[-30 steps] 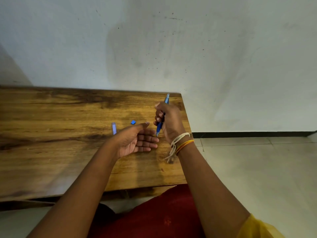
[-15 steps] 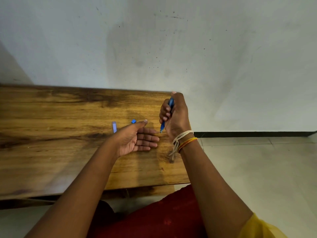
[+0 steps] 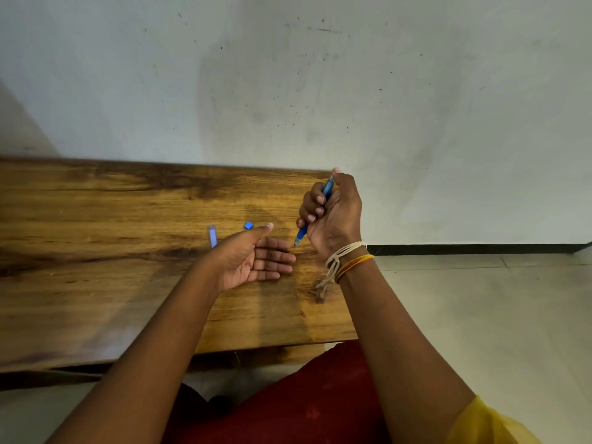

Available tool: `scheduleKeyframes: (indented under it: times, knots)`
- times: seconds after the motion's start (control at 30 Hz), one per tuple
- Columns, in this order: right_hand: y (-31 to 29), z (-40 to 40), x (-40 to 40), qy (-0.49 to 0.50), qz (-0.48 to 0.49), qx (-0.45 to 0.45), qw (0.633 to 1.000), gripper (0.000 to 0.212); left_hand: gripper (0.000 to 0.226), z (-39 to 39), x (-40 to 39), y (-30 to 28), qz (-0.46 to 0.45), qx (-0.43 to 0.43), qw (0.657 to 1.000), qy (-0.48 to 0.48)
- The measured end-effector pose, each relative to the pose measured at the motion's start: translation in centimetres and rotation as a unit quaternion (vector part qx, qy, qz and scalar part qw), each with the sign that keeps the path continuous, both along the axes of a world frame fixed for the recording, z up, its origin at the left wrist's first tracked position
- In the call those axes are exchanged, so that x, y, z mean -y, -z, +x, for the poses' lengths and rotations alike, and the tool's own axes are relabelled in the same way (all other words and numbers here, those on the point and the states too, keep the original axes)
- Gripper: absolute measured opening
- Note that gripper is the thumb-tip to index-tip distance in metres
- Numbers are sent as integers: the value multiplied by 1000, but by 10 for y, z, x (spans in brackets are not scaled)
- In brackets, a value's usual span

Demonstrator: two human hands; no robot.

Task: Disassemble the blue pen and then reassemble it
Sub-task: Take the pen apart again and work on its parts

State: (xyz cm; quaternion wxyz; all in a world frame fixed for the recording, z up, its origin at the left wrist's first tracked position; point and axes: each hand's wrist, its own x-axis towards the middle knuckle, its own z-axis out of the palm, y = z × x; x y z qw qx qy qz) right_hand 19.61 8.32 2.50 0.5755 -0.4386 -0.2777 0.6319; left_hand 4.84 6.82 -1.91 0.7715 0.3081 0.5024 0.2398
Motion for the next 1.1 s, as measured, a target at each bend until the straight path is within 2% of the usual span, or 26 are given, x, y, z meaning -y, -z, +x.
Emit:
scheduleKeyframes:
  times: [0.23,0.97,1.1]
  knots:
    - [1,0,1,-12,7,-23,1000,53,49,0,-1,3,0,2,1000,1]
    - [2,0,0,-8,5,-5,1000,50,48,-1,-1,5,2,-3,1000,8]
    - [3,2,1,-1,1,-44,999,52,48,0,0,4,-4,-4,1000,4]
